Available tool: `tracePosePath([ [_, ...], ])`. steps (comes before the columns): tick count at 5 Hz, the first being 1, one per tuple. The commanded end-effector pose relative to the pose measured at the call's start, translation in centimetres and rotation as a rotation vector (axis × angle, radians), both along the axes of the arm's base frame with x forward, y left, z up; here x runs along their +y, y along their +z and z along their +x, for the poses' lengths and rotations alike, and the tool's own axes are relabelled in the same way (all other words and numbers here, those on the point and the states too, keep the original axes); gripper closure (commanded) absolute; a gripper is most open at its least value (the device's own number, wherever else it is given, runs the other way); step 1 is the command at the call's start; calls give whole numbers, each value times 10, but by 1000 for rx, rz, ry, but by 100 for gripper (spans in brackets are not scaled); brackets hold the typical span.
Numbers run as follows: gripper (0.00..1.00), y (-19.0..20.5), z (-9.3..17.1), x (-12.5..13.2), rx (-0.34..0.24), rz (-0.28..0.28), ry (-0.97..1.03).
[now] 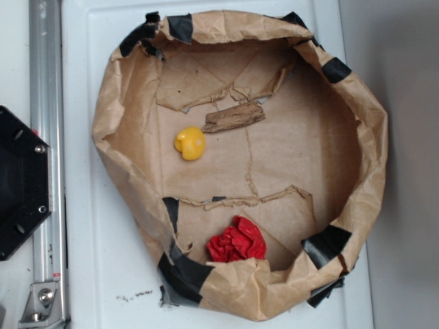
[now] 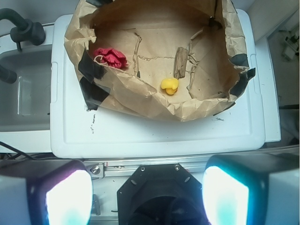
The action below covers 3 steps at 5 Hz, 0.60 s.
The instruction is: Grab the yellow duck.
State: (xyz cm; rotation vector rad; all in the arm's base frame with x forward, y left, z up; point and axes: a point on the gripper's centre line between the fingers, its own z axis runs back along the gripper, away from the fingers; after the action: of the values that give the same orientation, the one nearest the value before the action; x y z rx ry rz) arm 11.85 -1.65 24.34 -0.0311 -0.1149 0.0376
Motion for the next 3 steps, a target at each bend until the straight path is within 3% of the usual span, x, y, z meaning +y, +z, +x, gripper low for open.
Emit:
tracePosePath([
  [1, 0, 0, 0, 0, 0, 0, 0],
  [2, 0, -24, 50, 17, -138, 50, 96],
  [3, 0, -61, 85, 38, -74, 88, 152],
])
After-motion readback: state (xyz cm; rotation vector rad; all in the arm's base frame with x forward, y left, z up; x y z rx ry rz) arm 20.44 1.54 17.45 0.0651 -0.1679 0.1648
